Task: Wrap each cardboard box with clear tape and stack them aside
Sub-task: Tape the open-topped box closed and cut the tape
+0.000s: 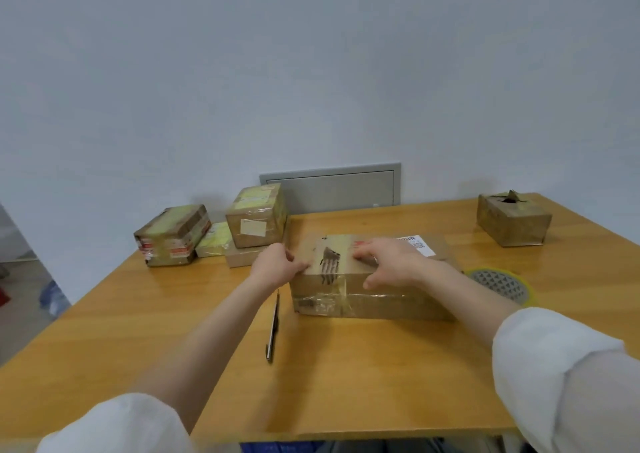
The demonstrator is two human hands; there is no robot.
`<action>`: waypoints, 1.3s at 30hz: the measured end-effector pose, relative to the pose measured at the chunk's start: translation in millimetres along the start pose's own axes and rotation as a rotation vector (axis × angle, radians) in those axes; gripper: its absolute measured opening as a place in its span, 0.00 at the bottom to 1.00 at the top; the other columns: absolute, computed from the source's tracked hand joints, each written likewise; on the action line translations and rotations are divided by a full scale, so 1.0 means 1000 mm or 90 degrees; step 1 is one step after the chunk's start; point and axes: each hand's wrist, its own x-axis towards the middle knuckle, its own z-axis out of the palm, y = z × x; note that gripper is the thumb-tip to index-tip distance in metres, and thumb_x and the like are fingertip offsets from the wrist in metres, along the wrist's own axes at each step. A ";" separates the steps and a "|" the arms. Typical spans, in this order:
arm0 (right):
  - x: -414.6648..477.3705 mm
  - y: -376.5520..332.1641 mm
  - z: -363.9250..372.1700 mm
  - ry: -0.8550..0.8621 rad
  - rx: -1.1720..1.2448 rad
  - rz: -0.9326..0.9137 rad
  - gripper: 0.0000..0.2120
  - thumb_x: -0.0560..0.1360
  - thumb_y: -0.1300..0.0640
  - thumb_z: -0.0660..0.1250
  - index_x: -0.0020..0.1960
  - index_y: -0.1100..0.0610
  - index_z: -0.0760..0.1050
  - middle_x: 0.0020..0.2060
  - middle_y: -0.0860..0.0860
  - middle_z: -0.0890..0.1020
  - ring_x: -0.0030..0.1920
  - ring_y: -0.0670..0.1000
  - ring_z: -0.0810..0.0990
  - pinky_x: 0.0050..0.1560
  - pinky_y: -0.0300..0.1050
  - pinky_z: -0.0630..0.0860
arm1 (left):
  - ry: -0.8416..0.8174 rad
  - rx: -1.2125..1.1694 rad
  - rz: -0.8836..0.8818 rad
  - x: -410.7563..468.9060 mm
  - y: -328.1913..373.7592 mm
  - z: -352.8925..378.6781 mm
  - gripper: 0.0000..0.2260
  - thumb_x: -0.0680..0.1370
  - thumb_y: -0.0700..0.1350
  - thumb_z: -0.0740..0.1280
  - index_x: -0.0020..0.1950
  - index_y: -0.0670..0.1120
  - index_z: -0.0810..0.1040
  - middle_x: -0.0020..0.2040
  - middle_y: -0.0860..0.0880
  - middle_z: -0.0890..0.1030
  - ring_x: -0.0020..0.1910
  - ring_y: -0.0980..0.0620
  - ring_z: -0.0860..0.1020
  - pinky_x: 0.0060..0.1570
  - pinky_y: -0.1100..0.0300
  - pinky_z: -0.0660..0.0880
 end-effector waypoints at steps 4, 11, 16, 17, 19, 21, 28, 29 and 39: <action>0.003 -0.007 -0.006 -0.017 -0.036 -0.004 0.30 0.69 0.48 0.73 0.70 0.48 0.70 0.67 0.48 0.74 0.64 0.54 0.73 0.62 0.52 0.72 | 0.062 -0.055 0.045 -0.019 -0.003 -0.002 0.12 0.75 0.50 0.71 0.54 0.46 0.80 0.52 0.49 0.81 0.52 0.50 0.78 0.53 0.50 0.78; 0.004 -0.010 -0.007 0.025 0.022 0.015 0.31 0.66 0.38 0.73 0.67 0.45 0.73 0.65 0.44 0.77 0.63 0.51 0.75 0.60 0.46 0.73 | 0.160 0.078 0.172 -0.034 0.004 0.007 0.09 0.79 0.46 0.65 0.58 0.48 0.79 0.55 0.50 0.77 0.52 0.52 0.76 0.49 0.57 0.76; 0.005 -0.011 -0.001 0.055 0.013 0.059 0.32 0.62 0.33 0.71 0.61 0.48 0.78 0.57 0.46 0.81 0.58 0.52 0.78 0.57 0.49 0.76 | 0.226 0.109 0.394 -0.053 0.016 0.031 0.12 0.81 0.43 0.60 0.60 0.44 0.79 0.57 0.49 0.78 0.55 0.50 0.76 0.48 0.57 0.74; 0.005 -0.010 0.000 0.059 0.020 0.063 0.32 0.62 0.33 0.71 0.60 0.48 0.78 0.56 0.46 0.82 0.57 0.52 0.78 0.57 0.49 0.76 | 0.203 0.128 0.410 -0.056 0.016 0.035 0.13 0.82 0.45 0.59 0.63 0.43 0.77 0.61 0.49 0.77 0.60 0.49 0.75 0.53 0.57 0.73; 0.005 -0.009 0.001 0.064 0.026 0.059 0.32 0.61 0.32 0.71 0.60 0.49 0.79 0.55 0.46 0.82 0.57 0.51 0.78 0.56 0.49 0.77 | 0.129 0.178 0.380 -0.057 0.014 0.039 0.20 0.83 0.51 0.55 0.72 0.44 0.69 0.72 0.50 0.69 0.71 0.50 0.66 0.66 0.58 0.65; 0.005 -0.009 0.001 0.063 0.025 0.052 0.34 0.61 0.30 0.70 0.61 0.48 0.78 0.56 0.45 0.82 0.57 0.51 0.78 0.56 0.49 0.77 | 0.077 0.239 0.336 -0.054 0.012 0.041 0.25 0.83 0.56 0.51 0.77 0.45 0.59 0.77 0.51 0.59 0.76 0.53 0.56 0.72 0.60 0.54; 0.005 -0.010 0.003 0.084 -0.008 0.054 0.32 0.62 0.30 0.71 0.57 0.50 0.79 0.52 0.47 0.83 0.54 0.53 0.79 0.53 0.49 0.77 | 0.044 0.331 0.330 -0.043 0.014 0.043 0.29 0.82 0.61 0.48 0.79 0.47 0.52 0.79 0.50 0.53 0.77 0.53 0.52 0.74 0.59 0.49; 0.004 -0.010 0.003 0.087 -0.013 0.053 0.31 0.62 0.31 0.71 0.57 0.50 0.79 0.52 0.47 0.83 0.53 0.53 0.79 0.52 0.49 0.77 | 0.039 0.334 0.328 -0.043 0.014 0.042 0.30 0.81 0.62 0.47 0.79 0.47 0.51 0.79 0.50 0.53 0.77 0.53 0.52 0.74 0.58 0.49; 0.004 -0.011 0.004 0.087 -0.033 0.040 0.33 0.61 0.32 0.72 0.62 0.45 0.76 0.58 0.45 0.80 0.56 0.52 0.78 0.52 0.46 0.75 | 0.010 0.362 0.316 -0.041 0.018 0.042 0.38 0.77 0.67 0.54 0.79 0.47 0.49 0.79 0.49 0.49 0.78 0.52 0.48 0.75 0.56 0.47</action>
